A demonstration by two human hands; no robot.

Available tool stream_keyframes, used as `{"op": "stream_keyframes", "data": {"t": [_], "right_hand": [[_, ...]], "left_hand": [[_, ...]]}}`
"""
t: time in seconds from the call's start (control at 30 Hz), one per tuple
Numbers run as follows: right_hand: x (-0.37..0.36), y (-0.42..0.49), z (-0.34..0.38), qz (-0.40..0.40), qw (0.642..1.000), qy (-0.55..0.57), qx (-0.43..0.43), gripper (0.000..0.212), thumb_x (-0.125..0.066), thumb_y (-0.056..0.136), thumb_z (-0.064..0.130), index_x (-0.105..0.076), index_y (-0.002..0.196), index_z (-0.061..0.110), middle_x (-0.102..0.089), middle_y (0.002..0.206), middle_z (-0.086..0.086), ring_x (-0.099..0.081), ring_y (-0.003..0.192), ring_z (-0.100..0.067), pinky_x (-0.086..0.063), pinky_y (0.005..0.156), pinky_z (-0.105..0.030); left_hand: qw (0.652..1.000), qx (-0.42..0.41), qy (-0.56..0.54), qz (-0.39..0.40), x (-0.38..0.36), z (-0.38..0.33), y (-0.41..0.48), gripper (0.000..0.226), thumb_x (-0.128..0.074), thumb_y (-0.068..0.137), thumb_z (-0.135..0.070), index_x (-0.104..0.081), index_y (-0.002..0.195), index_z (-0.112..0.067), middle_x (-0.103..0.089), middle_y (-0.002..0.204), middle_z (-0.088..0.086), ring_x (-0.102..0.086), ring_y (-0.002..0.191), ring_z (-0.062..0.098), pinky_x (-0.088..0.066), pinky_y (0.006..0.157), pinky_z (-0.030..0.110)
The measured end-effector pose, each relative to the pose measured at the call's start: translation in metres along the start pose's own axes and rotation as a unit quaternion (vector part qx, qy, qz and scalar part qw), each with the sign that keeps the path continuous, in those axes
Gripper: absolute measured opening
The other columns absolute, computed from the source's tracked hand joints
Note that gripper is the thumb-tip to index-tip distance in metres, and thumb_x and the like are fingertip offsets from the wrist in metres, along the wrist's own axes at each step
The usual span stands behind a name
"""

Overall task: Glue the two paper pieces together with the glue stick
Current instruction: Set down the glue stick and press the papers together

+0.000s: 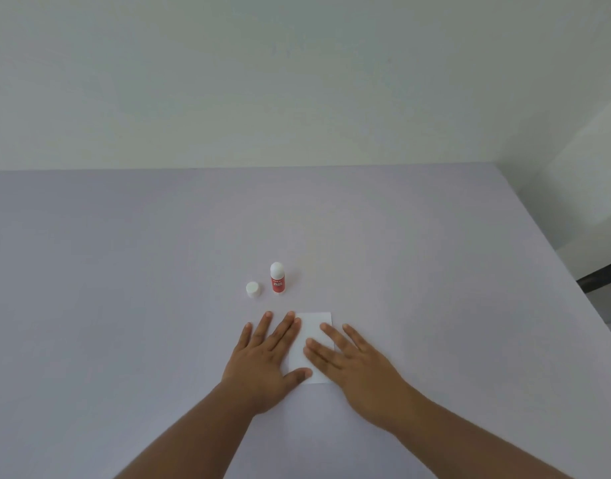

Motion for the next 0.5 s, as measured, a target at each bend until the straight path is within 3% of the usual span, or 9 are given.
{"op": "stream_keyframes", "data": {"t": [0.07,0.13,0.17,0.23,0.27,0.37,0.5], "right_hand": [[-0.005,-0.010,0.006,0.008,0.999,-0.011,0.045,0.059,-0.034,0.078,0.015,-0.041,0.136,0.025,-0.048,0.140,0.012,-0.039,0.132,-0.022,-0.022,0.110,-0.048],[0.007,0.000,-0.010,0.011,0.999,-0.027,0.020,0.063,-0.047,0.075,0.016,-0.040,0.136,0.027,-0.048,0.139,0.013,-0.039,0.132,-0.022,-0.025,0.112,-0.050],[0.011,0.008,-0.019,0.015,0.999,-0.042,-0.009,0.066,-0.052,0.075,0.013,-0.036,0.138,0.026,-0.045,0.142,0.012,-0.034,0.135,-0.023,-0.018,0.114,-0.051],[0.015,0.024,-0.036,-0.001,0.999,-0.016,-0.046,0.068,-0.042,0.083,0.006,-0.018,0.144,0.023,-0.026,0.153,0.007,-0.008,0.143,-0.026,0.011,0.114,-0.052],[0.017,0.028,-0.039,-0.004,0.998,-0.011,-0.059,0.068,-0.035,0.084,0.004,-0.012,0.145,0.022,-0.020,0.155,0.006,-0.001,0.144,-0.026,0.014,0.113,-0.050],[0.012,0.015,-0.022,-0.016,0.998,-0.022,-0.056,0.064,-0.038,0.075,0.009,-0.038,0.138,0.021,-0.045,0.143,0.007,-0.031,0.137,-0.025,-0.016,0.115,-0.049],[-0.004,-0.015,0.003,0.009,0.999,-0.007,0.032,0.062,-0.037,0.076,0.012,-0.039,0.136,0.025,-0.049,0.139,0.012,-0.040,0.132,-0.023,-0.021,0.109,-0.048]], "left_hand": [[1.000,0.000,-0.001,0.001,-0.001,0.000,0.000,0.078,-0.008,0.076,-0.080,0.032,0.134,-0.044,0.031,0.147,-0.027,0.037,0.133,0.007,0.020,0.113,0.036],[1.000,0.000,0.000,0.002,-0.001,0.000,0.001,0.078,-0.009,0.077,-0.079,0.033,0.133,-0.044,0.031,0.147,-0.027,0.038,0.132,0.007,0.021,0.113,0.036],[1.000,0.001,0.000,0.002,-0.001,0.000,0.001,0.078,-0.010,0.077,-0.079,0.033,0.133,-0.044,0.031,0.147,-0.027,0.038,0.132,0.007,0.021,0.113,0.036],[1.000,0.003,0.002,0.001,-0.001,0.001,0.001,0.078,-0.011,0.079,-0.079,0.032,0.134,-0.044,0.031,0.147,-0.027,0.038,0.132,0.006,0.021,0.113,0.036],[1.000,0.003,0.002,-0.001,-0.001,0.001,0.001,0.078,-0.011,0.079,-0.078,0.031,0.135,-0.044,0.031,0.147,-0.027,0.037,0.133,0.006,0.021,0.113,0.035],[1.000,0.001,0.001,-0.001,-0.001,0.001,0.001,0.078,-0.012,0.079,-0.078,0.031,0.134,-0.044,0.031,0.147,-0.028,0.036,0.134,0.007,0.020,0.113,0.036],[1.000,0.000,-0.003,0.001,0.000,0.000,0.001,0.078,-0.012,0.079,-0.078,0.032,0.134,-0.044,0.032,0.146,-0.028,0.036,0.133,0.007,0.020,0.113,0.036]]}}
Point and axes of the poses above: each hand's wrist, its own y-axis towards the middle knuckle, its own x-axis out of the back of the hand, z = x × y, the point moved 6 cm from there along y, towards the middle knuckle
